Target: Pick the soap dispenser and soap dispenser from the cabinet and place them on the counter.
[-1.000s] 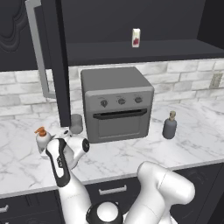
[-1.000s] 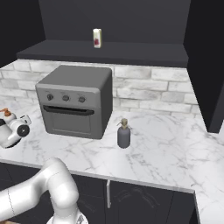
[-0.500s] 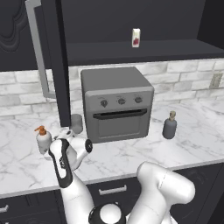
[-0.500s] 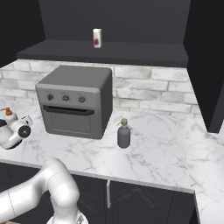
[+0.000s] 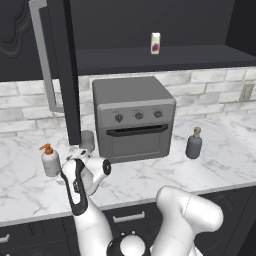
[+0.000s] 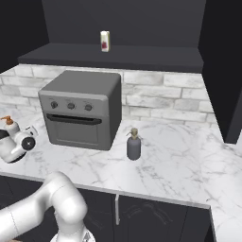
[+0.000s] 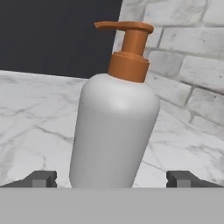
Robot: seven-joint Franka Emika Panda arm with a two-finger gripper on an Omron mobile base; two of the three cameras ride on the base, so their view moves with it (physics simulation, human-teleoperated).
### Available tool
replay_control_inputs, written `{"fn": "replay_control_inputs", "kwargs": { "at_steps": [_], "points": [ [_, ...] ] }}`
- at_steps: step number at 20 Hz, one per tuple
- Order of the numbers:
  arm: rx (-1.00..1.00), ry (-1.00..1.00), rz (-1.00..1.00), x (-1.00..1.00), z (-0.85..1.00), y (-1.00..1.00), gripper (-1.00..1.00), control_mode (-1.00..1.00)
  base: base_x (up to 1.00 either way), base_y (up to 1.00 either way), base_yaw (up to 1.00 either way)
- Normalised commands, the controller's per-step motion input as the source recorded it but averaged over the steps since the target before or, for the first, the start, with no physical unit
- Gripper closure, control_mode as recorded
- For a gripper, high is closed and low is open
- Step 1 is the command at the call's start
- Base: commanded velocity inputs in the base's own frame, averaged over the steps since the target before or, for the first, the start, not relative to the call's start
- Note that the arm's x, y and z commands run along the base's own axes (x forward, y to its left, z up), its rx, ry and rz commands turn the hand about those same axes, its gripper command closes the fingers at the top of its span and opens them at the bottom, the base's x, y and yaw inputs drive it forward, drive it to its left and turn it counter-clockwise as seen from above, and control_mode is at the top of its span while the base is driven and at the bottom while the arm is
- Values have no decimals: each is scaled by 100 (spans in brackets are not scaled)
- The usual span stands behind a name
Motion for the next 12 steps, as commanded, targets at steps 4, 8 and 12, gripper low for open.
{"fn": "replay_control_inputs", "kwargs": {
  "at_steps": [4,8,12],
  "points": [
    [0,0,-2,-20,61,-29,-100,-100,0,0,0],
    [2,0,-5,-32,84,-29,-100,-100,0,0,0],
    [5,0,-9,-43,90,-26,-100,-100,0,0,0]
  ]
}}
